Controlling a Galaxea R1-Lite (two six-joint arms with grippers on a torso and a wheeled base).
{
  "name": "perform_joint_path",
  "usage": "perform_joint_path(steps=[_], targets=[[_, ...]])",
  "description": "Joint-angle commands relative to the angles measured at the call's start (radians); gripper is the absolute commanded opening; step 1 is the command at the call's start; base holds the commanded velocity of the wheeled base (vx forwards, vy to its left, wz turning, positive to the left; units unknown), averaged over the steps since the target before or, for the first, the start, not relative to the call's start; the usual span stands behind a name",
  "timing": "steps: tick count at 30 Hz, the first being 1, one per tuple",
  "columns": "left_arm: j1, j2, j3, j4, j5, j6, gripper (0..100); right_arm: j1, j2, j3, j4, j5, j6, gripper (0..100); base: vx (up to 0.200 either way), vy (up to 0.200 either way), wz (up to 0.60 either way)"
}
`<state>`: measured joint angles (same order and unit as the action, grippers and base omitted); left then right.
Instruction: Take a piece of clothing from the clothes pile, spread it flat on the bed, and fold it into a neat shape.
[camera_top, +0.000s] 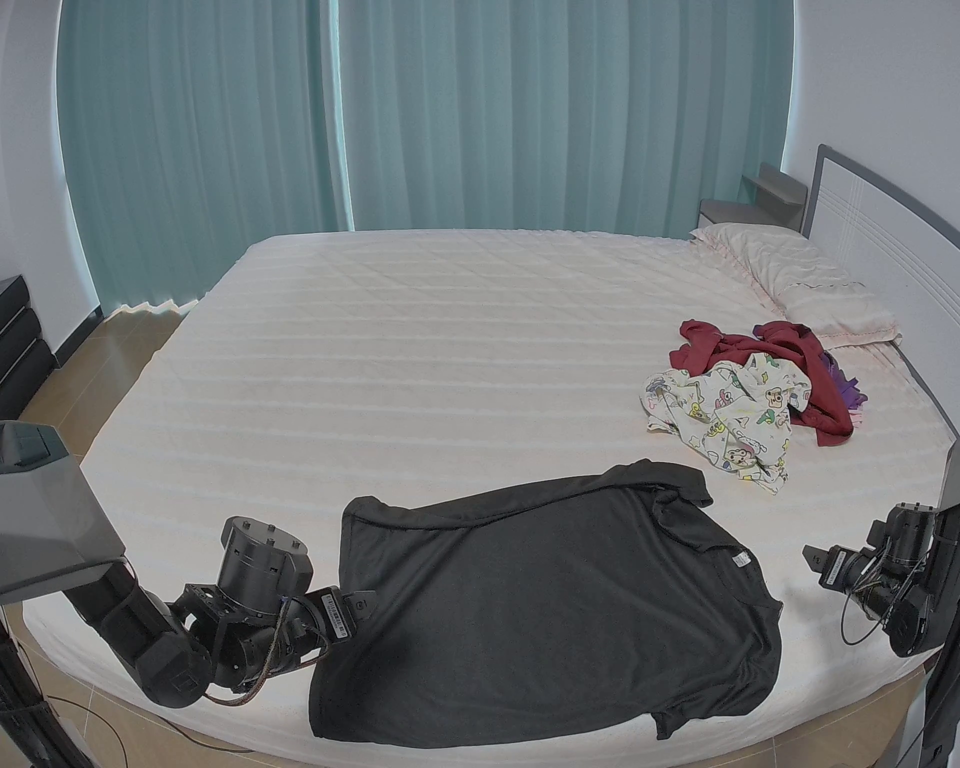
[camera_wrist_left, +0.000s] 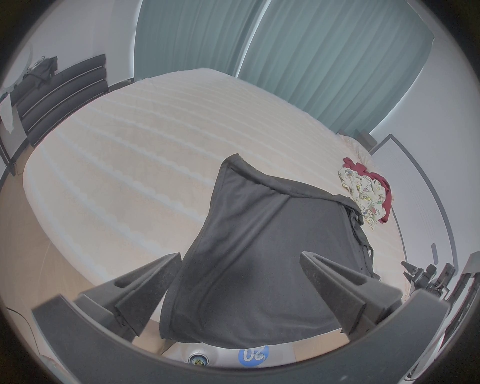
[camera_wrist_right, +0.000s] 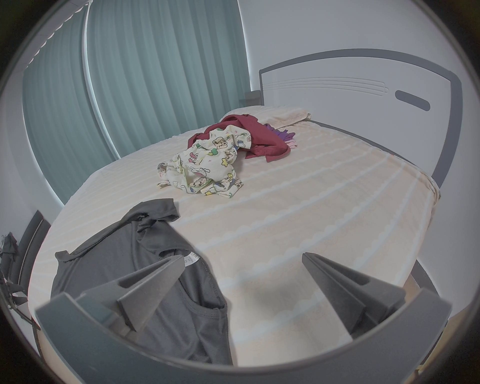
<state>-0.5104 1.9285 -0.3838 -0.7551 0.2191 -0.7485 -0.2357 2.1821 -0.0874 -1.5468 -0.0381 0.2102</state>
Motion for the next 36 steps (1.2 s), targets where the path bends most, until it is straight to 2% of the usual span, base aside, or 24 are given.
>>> perform_joint_path(steps=[1, 8, 15, 17, 26, 31, 36], targets=[[0.004, 0.012, 0.005, -0.010, -0.001, 0.000, 100, 0.007, -0.001, 0.011, -0.003, 0.000, 0.001, 100, 0.200, 0.000, 0.00], [0.007, 0.043, 0.002, -0.029, -0.003, -0.002, 100, 0.012, -0.004, 0.021, -0.004, 0.001, 0.003, 100, 0.200, 0.000, 0.00], [0.007, 0.084, -0.006, -0.033, -0.001, -0.003, 100, 0.018, -0.001, 0.023, -0.003, 0.001, 0.003, 100, 0.000, 0.000, 0.00], [0.013, 0.102, -0.004, -0.059, 0.000, -0.003, 100, 0.026, 0.001, 0.028, -0.003, 0.001, 0.003, 100, 0.000, 0.000, 0.00], [0.023, 0.195, 0.006, -0.194, 0.009, -0.002, 100, 0.070, 0.002, 0.043, -0.004, 0.003, 0.028, 100, 0.200, 0.000, 0.00], [0.044, 0.234, -0.009, -0.268, 0.011, -0.002, 100, 0.085, 0.013, 0.044, -0.004, 0.003, 0.044, 100, 0.000, 0.000, 0.00], [0.064, 0.247, -0.056, -0.268, 0.012, -0.008, 100, 0.095, 0.016, 0.046, -0.003, 0.003, 0.046, 100, 0.000, 0.000, 0.00]])
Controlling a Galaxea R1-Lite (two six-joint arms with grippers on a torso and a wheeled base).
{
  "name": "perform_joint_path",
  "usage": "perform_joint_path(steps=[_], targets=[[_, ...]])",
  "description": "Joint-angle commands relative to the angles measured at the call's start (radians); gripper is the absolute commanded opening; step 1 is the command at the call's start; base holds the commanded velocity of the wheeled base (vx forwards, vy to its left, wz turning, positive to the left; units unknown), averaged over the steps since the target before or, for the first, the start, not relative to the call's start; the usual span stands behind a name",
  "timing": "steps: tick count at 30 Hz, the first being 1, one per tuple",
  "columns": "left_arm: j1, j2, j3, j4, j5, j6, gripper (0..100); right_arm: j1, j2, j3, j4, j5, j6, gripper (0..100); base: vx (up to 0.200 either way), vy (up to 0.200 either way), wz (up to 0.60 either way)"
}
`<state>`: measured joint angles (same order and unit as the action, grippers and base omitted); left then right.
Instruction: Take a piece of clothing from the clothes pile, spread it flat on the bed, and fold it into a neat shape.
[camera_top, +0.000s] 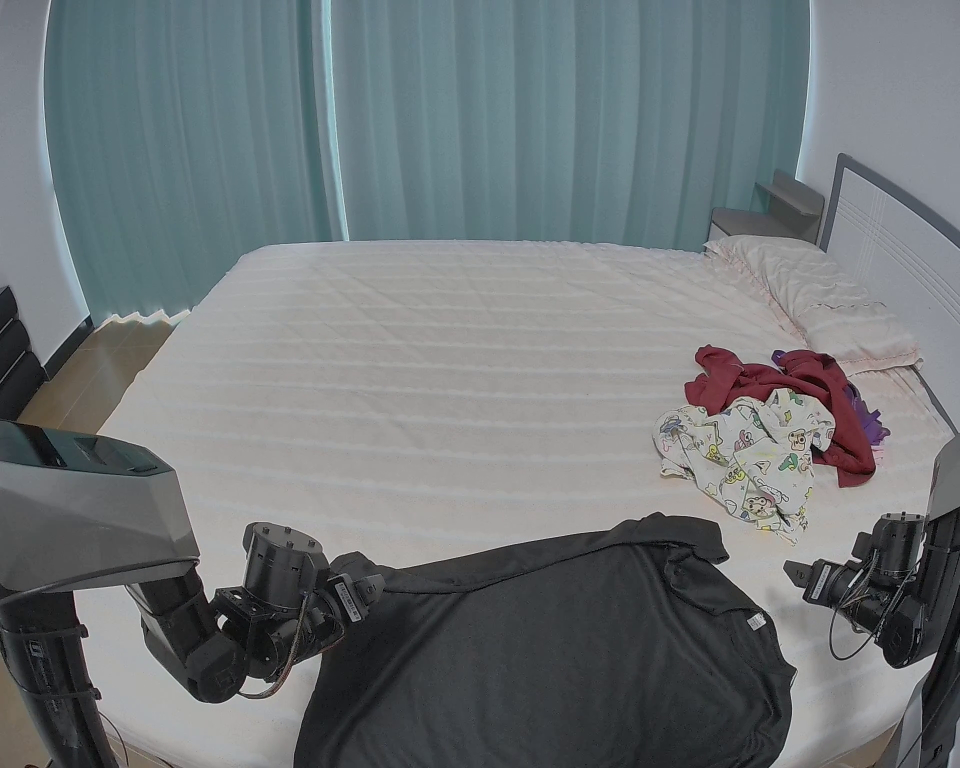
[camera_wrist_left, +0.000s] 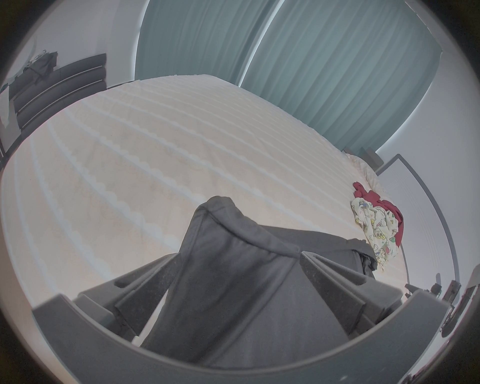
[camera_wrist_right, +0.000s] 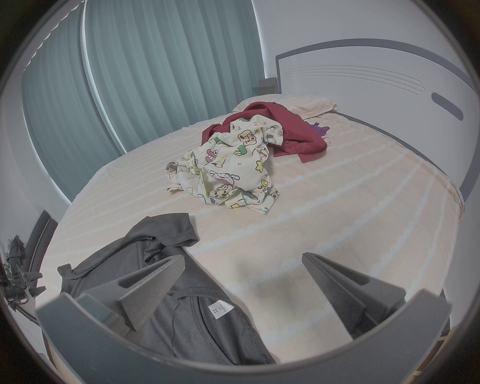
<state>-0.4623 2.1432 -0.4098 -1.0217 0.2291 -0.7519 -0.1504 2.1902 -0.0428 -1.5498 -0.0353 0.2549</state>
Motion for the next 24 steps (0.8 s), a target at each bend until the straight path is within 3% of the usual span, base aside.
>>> perform_joint_path(steps=[1, 8, 14, 24], targets=[[0.017, 0.040, -0.043, -0.001, 0.002, -0.004, 100, 0.011, 0.008, 0.003, 0.000, 0.000, 0.001, 100, 0.000, 0.000, 0.00], [0.054, 0.103, -0.190, 0.006, 0.006, 0.013, 100, 0.028, 0.008, 0.012, -0.001, 0.000, 0.001, 100, 0.000, 0.000, 0.00], [0.091, 0.182, -0.316, 0.043, 0.004, 0.083, 100, 0.049, 0.006, 0.029, -0.010, -0.001, 0.000, 100, 0.000, 0.000, 0.00], [0.099, 0.257, -0.348, 0.029, 0.004, 0.108, 100, 0.049, 0.016, 0.029, -0.013, -0.001, 0.000, 100, 0.000, 0.000, 0.00]])
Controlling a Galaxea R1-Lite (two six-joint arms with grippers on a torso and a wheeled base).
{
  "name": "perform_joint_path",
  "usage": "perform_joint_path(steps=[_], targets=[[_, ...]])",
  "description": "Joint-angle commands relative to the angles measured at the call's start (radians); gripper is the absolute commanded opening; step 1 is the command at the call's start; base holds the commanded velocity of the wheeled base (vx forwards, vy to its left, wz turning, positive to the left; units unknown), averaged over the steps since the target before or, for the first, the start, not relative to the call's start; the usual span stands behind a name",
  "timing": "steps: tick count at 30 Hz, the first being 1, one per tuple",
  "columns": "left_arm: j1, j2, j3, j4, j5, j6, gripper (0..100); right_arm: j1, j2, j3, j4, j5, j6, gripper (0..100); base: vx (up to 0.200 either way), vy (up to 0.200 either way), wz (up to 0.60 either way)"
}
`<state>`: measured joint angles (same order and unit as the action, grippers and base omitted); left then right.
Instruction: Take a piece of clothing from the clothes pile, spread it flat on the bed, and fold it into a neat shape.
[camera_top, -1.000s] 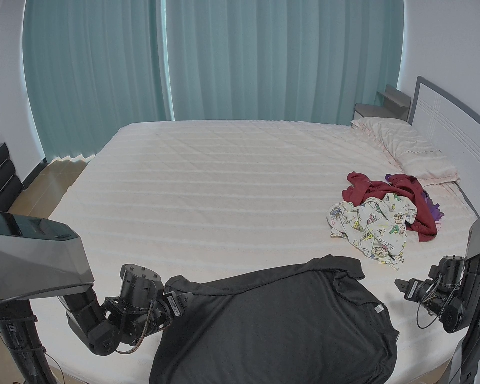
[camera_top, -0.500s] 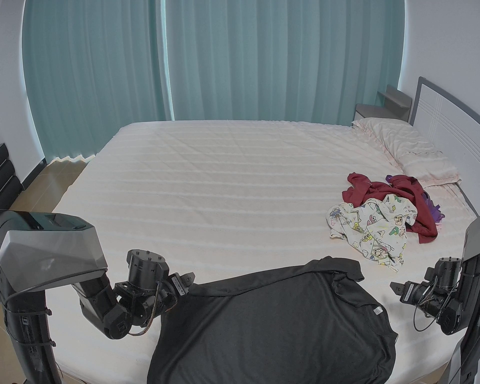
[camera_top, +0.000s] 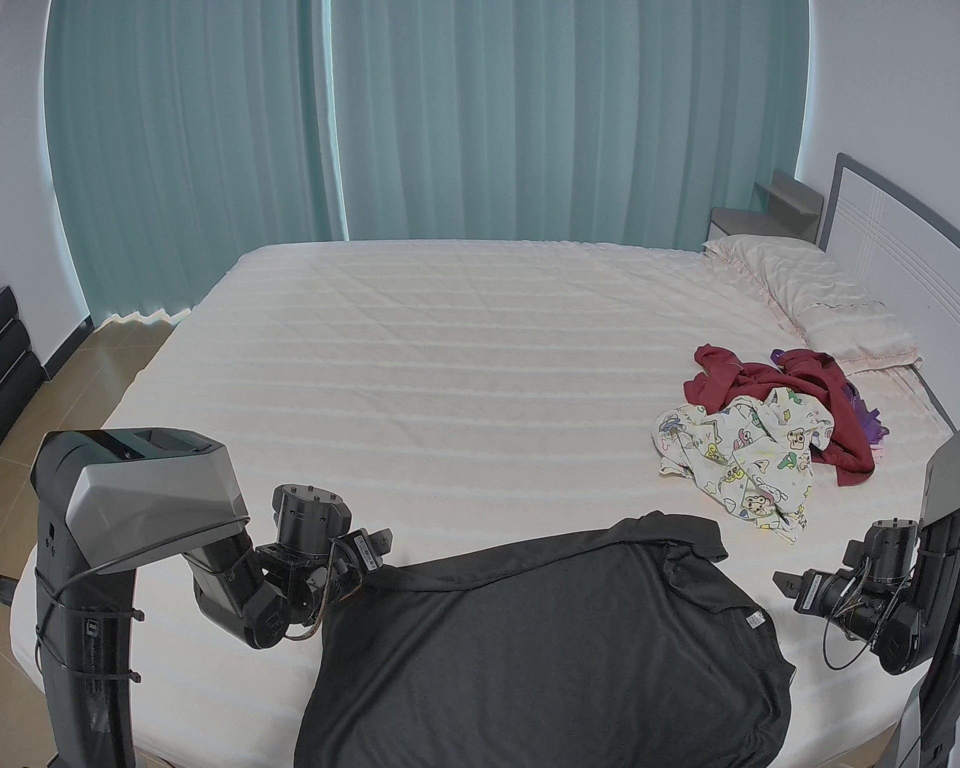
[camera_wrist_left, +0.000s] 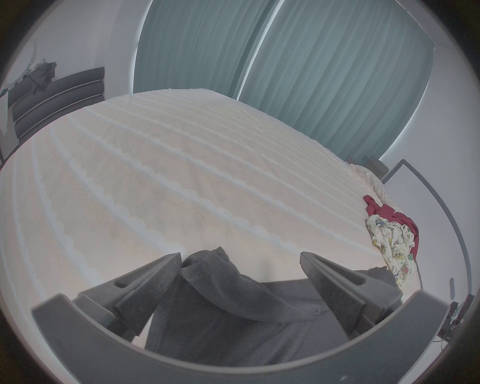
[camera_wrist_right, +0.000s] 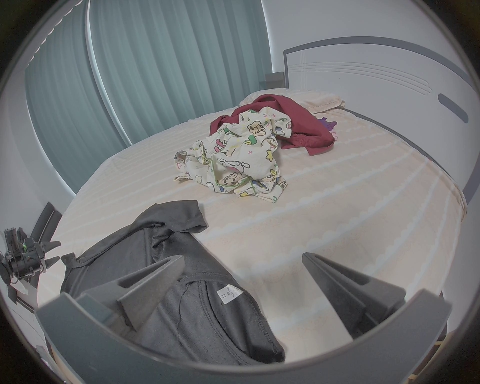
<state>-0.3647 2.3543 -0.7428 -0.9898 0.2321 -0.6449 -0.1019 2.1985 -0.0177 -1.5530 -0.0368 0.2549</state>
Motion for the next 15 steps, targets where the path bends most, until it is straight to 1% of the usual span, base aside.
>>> perform_joint_path(steps=[1, 6, 7, 11, 15], targets=[[0.001, 0.051, -0.017, -0.004, 0.001, -0.001, 100, 0.001, 0.012, 0.004, -0.010, 0.000, 0.000, 100, 0.000, 0.000, 0.00], [0.003, 0.096, -0.033, -0.040, 0.001, 0.002, 100, 0.001, 0.020, 0.004, -0.010, 0.000, 0.000, 100, 0.000, 0.000, 0.00], [0.004, 0.111, -0.035, -0.050, 0.001, 0.002, 0, 0.001, 0.027, 0.004, -0.010, 0.000, -0.002, 100, 0.000, 0.000, 0.00], [0.006, 0.119, -0.035, -0.072, 0.004, 0.002, 0, 0.002, 0.040, 0.001, -0.012, 0.000, -0.002, 100, 0.000, 0.000, 0.00], [0.023, 0.119, -0.035, -0.158, 0.029, 0.002, 0, 0.010, 0.035, -0.024, -0.012, 0.003, 0.012, 100, 0.000, 0.000, 0.00]])
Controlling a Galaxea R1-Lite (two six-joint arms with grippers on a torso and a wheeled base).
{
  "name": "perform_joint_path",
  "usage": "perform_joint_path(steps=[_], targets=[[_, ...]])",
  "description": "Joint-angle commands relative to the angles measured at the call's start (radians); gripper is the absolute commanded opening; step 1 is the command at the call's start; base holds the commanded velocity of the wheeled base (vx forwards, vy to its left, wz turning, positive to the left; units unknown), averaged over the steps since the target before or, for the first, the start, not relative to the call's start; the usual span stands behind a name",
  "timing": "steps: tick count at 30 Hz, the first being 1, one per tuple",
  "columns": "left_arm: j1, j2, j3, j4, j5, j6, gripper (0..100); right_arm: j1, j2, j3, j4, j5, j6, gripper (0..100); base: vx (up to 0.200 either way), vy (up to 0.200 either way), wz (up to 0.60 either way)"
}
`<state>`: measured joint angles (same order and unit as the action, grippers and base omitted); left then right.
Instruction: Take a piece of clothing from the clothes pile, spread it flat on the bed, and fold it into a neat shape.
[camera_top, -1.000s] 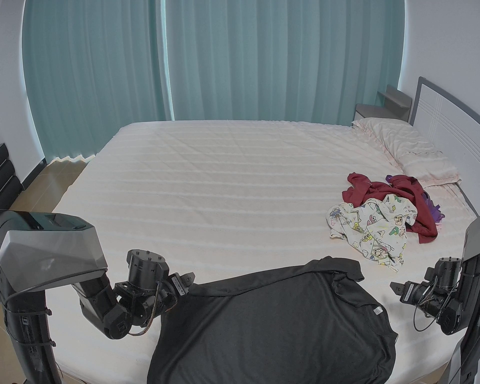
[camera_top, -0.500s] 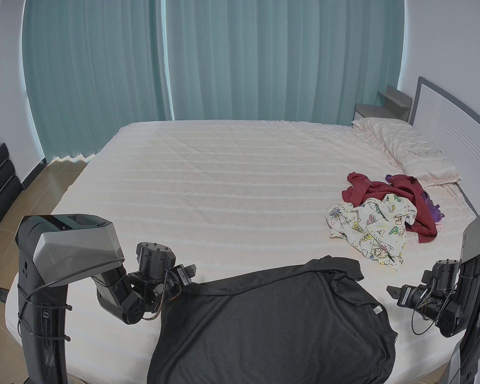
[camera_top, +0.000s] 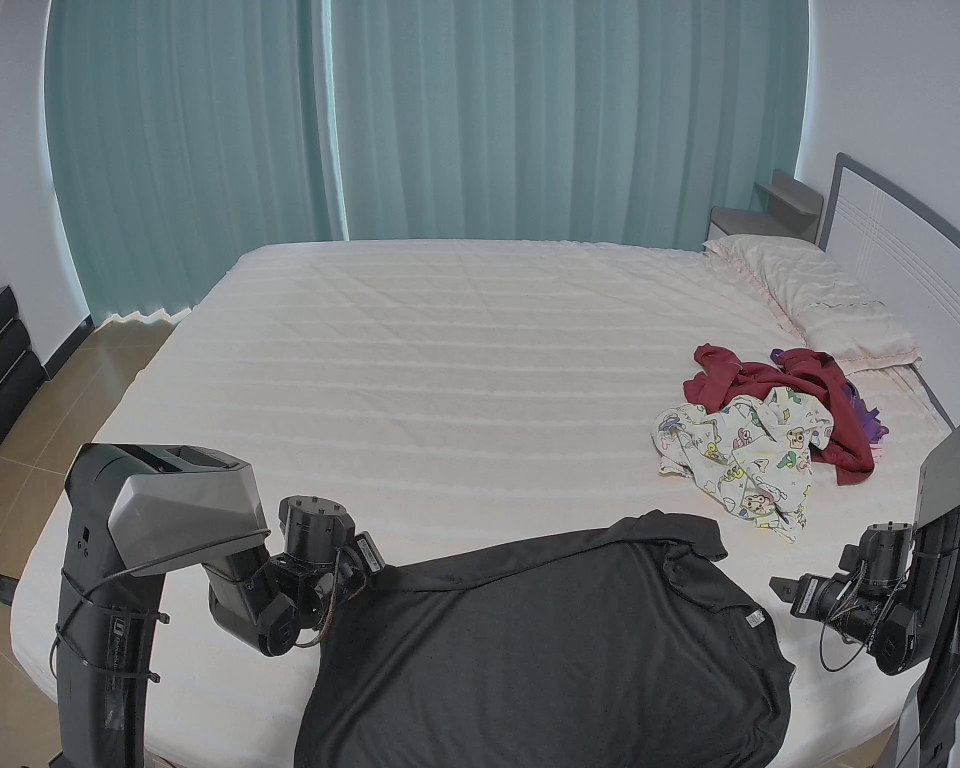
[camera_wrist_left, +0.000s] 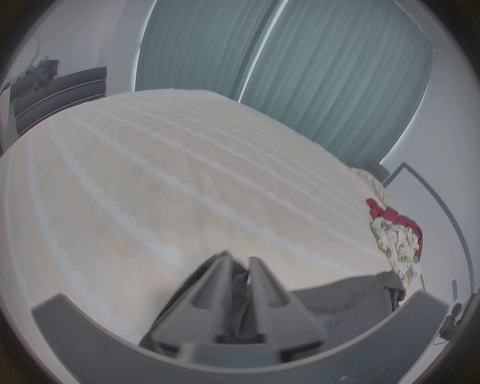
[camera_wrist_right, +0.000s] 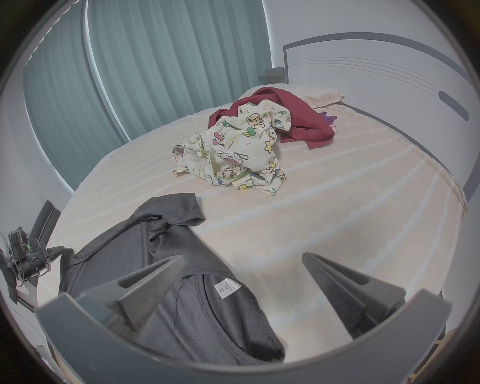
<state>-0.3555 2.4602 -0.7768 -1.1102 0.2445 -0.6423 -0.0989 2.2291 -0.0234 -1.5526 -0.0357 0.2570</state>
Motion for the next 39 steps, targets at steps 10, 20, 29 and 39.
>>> perform_joint_path(steps=[10, 20, 29, 39], targets=[[0.061, 0.051, -0.007, -0.227, 0.075, -0.005, 0, 0.108, 0.086, -0.276, 0.008, 0.013, 0.208, 100, 0.000, 0.000, 0.00], [0.078, 0.059, 0.008, -0.261, 0.075, -0.040, 0, 0.251, 0.155, -0.592, 0.348, 0.013, 0.406, 100, 0.000, 0.000, 0.00], [0.076, 0.059, 0.008, -0.261, 0.076, -0.053, 0, 0.237, 0.205, -0.797, 0.554, 0.011, 0.507, 100, 0.000, 0.000, 0.00], [0.078, 0.057, 0.008, -0.261, 0.076, -0.053, 0, 0.237, 0.267, -0.885, 0.626, -0.003, 0.508, 0, 0.000, 0.000, 0.00]])
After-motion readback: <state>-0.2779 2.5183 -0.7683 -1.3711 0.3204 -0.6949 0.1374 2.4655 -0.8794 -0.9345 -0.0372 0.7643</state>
